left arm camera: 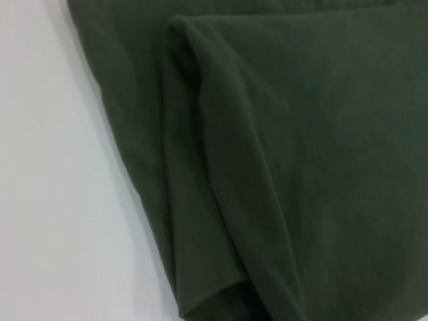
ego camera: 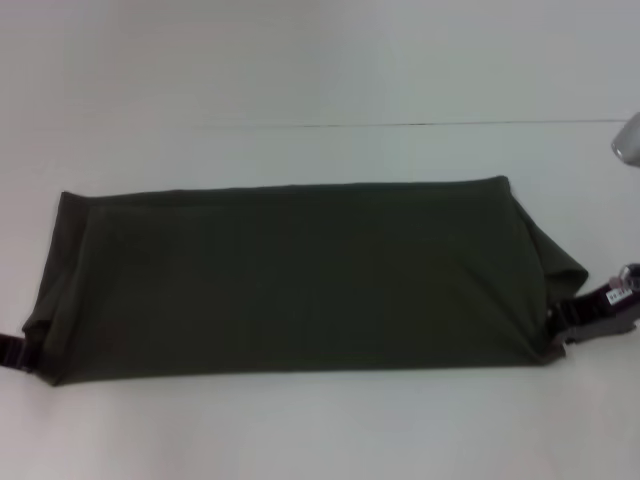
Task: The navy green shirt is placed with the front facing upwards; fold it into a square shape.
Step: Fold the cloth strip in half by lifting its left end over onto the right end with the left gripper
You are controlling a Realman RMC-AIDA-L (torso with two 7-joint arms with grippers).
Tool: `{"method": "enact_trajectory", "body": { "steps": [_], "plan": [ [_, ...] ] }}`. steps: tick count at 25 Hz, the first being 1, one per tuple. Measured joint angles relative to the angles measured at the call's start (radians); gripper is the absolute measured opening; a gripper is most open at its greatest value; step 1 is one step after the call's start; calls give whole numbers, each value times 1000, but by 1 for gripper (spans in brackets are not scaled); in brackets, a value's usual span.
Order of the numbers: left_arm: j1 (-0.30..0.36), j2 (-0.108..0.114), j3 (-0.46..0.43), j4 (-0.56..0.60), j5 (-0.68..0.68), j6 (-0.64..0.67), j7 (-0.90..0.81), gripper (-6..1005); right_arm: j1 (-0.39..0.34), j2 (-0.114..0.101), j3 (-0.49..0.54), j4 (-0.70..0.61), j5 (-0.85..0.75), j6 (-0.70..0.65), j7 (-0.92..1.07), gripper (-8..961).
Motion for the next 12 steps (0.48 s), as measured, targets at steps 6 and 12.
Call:
{"method": "enact_trajectory", "body": {
  "steps": [6,12],
  "plan": [
    [7,10,0,35,26,126,4,6,-16,-3,-12,0,-64,-87,-9,42],
    [11,24,-3,54,30,223,9,6,-35,-7,-13,-11,-76,-155,-27,50]
  ]
}}
